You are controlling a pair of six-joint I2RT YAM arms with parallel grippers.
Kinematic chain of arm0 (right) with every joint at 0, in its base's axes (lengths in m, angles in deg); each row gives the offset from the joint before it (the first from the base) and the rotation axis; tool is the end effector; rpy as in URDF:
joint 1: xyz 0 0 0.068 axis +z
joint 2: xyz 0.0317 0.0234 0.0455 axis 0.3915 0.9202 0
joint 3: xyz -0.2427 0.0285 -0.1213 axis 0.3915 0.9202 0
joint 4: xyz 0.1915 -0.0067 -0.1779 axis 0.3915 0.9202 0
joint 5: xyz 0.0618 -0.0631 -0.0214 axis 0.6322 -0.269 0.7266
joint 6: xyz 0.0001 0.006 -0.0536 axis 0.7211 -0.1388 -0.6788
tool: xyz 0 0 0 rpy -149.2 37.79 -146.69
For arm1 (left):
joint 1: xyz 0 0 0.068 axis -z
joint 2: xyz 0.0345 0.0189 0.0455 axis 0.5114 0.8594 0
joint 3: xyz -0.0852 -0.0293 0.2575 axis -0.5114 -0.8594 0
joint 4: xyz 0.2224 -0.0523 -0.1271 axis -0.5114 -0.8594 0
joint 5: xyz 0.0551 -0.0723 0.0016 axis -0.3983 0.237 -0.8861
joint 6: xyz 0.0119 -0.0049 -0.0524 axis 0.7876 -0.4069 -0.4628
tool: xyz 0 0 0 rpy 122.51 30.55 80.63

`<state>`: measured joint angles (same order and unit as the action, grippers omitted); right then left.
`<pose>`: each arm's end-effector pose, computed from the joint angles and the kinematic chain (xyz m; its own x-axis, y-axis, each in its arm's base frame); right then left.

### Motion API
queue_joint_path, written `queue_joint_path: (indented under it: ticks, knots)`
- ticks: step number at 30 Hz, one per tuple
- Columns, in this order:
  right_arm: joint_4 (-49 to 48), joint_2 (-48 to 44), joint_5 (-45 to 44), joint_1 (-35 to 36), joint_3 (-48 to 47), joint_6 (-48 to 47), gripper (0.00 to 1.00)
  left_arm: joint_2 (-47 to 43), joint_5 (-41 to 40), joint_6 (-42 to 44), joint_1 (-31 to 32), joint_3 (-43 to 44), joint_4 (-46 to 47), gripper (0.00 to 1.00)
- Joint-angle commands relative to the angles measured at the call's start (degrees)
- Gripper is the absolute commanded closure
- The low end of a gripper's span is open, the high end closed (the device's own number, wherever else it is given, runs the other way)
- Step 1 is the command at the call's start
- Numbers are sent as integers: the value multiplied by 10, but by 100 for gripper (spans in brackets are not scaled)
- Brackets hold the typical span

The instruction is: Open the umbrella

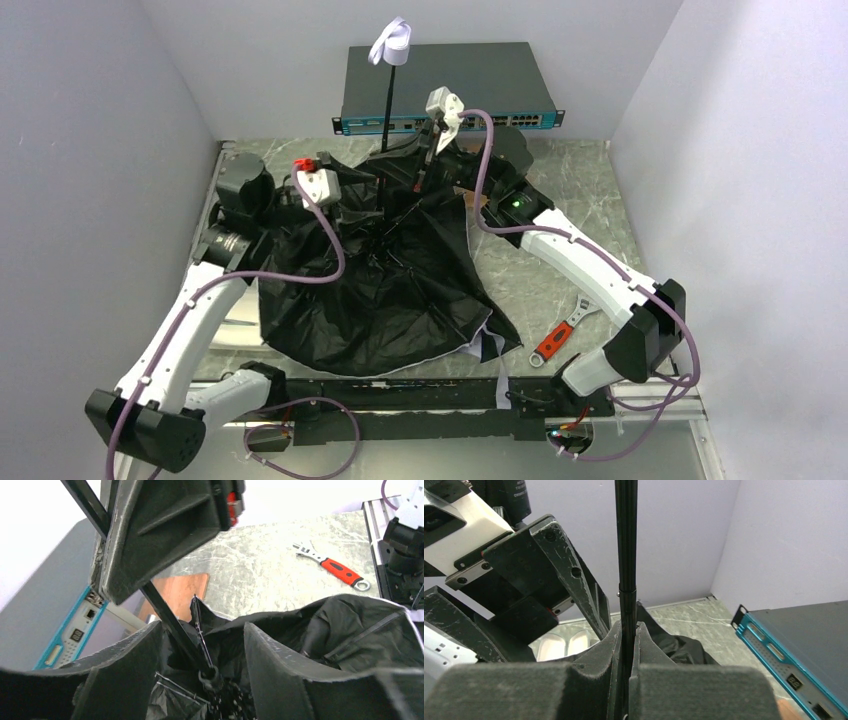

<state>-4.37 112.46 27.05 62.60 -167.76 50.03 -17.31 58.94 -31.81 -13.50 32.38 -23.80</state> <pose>0.2520 0.2354 0.4511 0.0770 0.2148 -0.9736 -0.9712 0.2370 -0.0245 0.2009 -0.0933 0.4231 0.3257 0.1151 -0.9385 0.9000 0.2663 0.3450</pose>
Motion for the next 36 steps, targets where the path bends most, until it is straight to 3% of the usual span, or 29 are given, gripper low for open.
queue_joint_path:
  ticks: [1,6,9,12,15,17,23,25,27,28,31,36]
  knots:
    - [-76,-14,-9,20,-42,16,100,37,-43,-38,37,7,45,39]
    - [-63,-9,-19,25,-82,15,100,48,-111,-33,35,-72,63,54]
    - [-54,-12,-26,25,-107,12,100,48,-143,-7,8,-121,67,74]
    - [-47,-25,-34,25,-120,13,100,55,-161,10,-34,-131,37,84]
    - [-40,-37,-34,24,-122,18,100,47,-166,23,-68,-120,15,89]
    - [-38,-48,-29,25,-108,12,100,34,-163,47,-77,-103,1,99]
    - [-35,-104,-27,25,0,-20,100,3,-174,156,-77,14,-111,100]
    - [-26,-120,-19,25,25,-31,89,-2,-181,172,-77,51,-141,100]
    - [-18,-132,-16,25,45,-36,54,-8,-183,193,-77,74,-161,100]
    - [-9,-141,-14,25,59,-48,44,-12,-185,211,-77,82,-169,100]
    - [24,-173,-29,25,108,-75,28,-22,-206,269,-76,103,-185,100]
    - [134,-261,-80,24,208,-146,16,-24,-246,386,-76,174,-264,100]
